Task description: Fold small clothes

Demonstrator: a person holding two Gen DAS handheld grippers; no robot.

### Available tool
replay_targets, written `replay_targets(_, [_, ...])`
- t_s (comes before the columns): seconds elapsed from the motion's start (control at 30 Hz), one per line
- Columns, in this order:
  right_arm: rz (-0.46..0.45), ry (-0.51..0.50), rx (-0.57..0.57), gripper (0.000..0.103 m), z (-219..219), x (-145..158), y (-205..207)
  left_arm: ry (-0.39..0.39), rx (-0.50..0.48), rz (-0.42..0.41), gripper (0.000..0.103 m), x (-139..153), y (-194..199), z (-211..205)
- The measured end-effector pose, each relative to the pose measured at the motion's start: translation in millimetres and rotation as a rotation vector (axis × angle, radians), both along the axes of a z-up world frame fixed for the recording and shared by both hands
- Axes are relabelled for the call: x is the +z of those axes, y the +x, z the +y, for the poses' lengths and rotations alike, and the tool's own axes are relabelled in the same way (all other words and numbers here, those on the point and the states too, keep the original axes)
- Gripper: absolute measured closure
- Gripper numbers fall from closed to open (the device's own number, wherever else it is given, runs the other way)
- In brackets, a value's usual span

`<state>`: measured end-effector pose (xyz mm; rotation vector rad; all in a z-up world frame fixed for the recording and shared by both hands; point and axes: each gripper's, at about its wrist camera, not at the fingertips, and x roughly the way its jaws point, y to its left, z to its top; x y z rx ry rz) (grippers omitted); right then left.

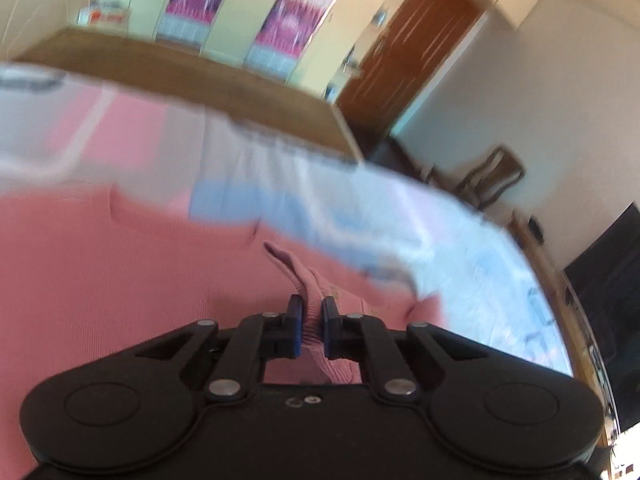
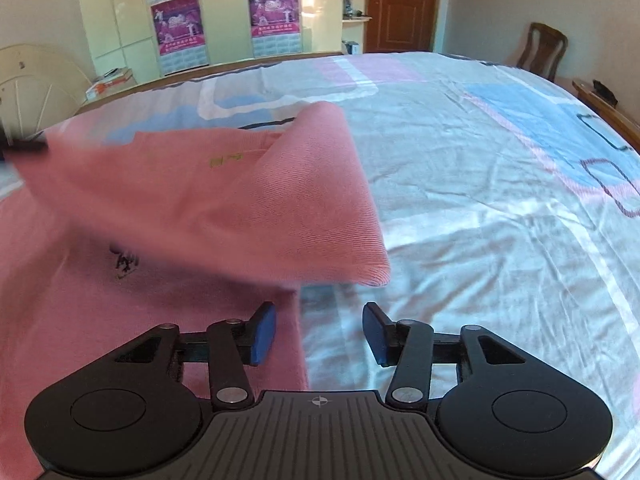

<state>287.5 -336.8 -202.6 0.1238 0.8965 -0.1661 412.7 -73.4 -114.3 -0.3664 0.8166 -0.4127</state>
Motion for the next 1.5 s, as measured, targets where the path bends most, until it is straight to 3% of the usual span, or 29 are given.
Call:
replay_targets(0.17, [-0.022,-0.006,0.006,0.054,5,-6,17,0.005,0.079,-0.068,0.095,26,-6,36])
replay_targets(0.27, [-0.035,-0.004,0.007,0.055,7,-7,28,0.053,0.150,-0.062,0.095,18,-13,62])
replay_targets(0.33, [-0.037,0.003,0.015,0.055,8,-8,33,0.066,0.203,-0.013,0.095,5,-17,80])
replay_targets(0.37, [-0.039,0.013,0.017,0.065,8,-8,33,0.072,0.224,0.023,0.095,-5,-19,89])
replay_targets(0.4, [-0.040,0.021,0.023,0.090,8,-8,34,0.087,0.241,0.050,0.095,-17,-21,94])
replay_targets(0.43, [-0.030,0.026,0.028,0.093,9,-9,35,0.111,0.253,0.073,0.095,-28,-23,98])
replay_targets(0.57, [-0.042,0.004,-0.005,0.093,5,-9,29,0.137,0.274,0.167,0.095,-65,-25,102])
replay_targets(0.73, [0.001,0.048,-0.018,0.093,-5,-12,25,0.206,0.242,0.187,0.092,-75,-26,103])
replay_targets(0.9, [-0.010,0.058,-0.011,0.092,-8,4,10,0.282,0.383,0.165,0.066,-63,-33,113])
replay_targets(1.0, [-0.056,0.050,-0.001,0.091,-7,17,8,0.282,0.387,0.101,0.064,-49,-41,112])
replay_targets(1.17, [-0.093,0.045,0.020,0.081,-2,23,43,0.254,0.282,0.052,0.058,-39,-27,78])
replay_targets(1.33, [-0.084,0.050,0.051,0.078,3,12,92,0.277,0.233,0.051,0.058,-56,-2,51])
replay_targets(1.5, [-0.084,0.016,0.048,0.076,3,-1,130,0.327,0.215,0.071,0.057,-79,10,54])
